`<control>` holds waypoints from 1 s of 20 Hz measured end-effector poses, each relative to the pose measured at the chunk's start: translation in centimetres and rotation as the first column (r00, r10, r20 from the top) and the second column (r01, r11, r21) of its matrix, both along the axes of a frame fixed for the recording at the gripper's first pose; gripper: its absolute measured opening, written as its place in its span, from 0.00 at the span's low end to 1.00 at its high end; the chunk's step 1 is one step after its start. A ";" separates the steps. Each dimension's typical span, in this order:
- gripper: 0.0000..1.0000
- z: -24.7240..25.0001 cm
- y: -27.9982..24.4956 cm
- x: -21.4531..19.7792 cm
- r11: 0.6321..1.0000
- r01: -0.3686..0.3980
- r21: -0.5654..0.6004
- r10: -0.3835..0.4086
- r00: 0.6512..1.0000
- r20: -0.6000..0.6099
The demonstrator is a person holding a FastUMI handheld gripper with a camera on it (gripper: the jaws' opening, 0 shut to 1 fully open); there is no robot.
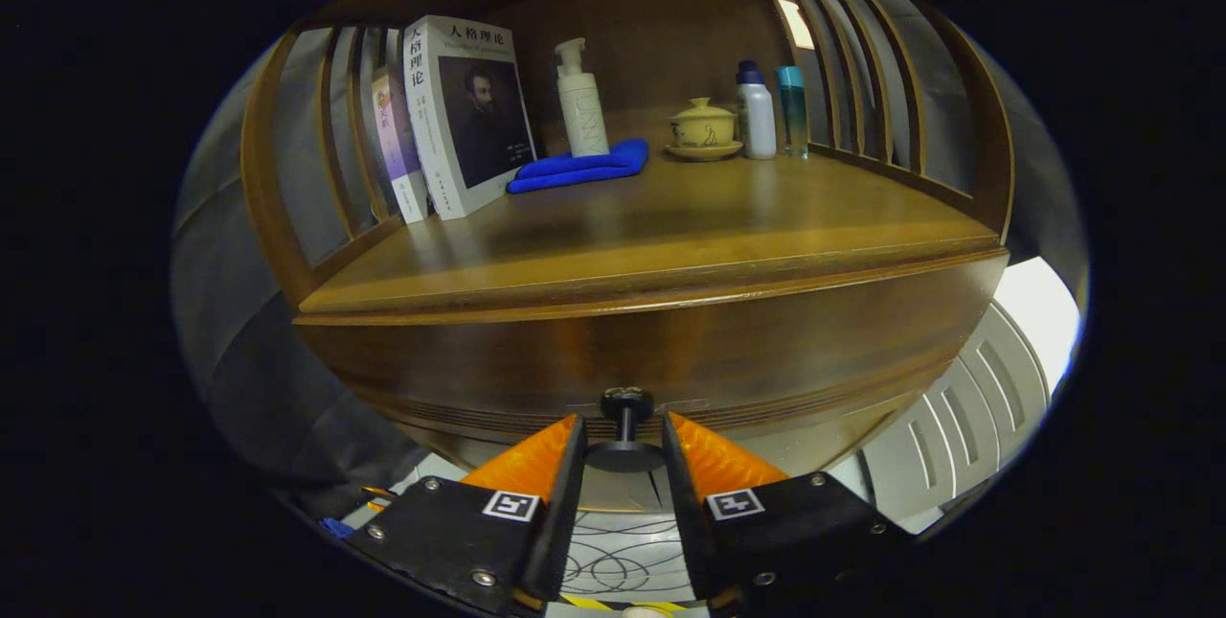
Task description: Pull open the drawer, take out the items inside it, and place them on the countertop above the cabinet.
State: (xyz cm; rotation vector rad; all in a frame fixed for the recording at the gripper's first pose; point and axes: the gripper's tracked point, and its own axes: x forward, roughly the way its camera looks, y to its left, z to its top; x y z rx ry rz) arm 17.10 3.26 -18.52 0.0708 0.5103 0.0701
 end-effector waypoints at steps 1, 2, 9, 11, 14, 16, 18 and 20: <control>0.49 -0.3 0.0 0.4 1.000 0.003 0.009 -0.003 1.000 -0.005; 0.48 -0.3 -0.1 0.3 1.000 0.005 0.010 -0.005 1.000 -0.008; 0.48 -1.7 -0.1 0.8 0.999 0.038 0.021 -0.037 0.998 -0.056; 0.47 -2.0 -0.1 0.7 0.999 0.037 0.009 -0.036 0.997 -0.068; 0.36 -2.0 -0.1 0.5 0.999 0.044 0.002 -0.044 0.995 -0.093; 0.35 -2.0 0.0 0.1 0.999 0.052 0.015 -0.050 0.993 -0.105; 0.35 -2.0 0.0 -1.0 0.999 0.046 0.004 -0.046 0.993 -0.105; 0.35 -2.1 0.0 -2.2 0.999 0.041 0.001 -0.041 0.993 -0.108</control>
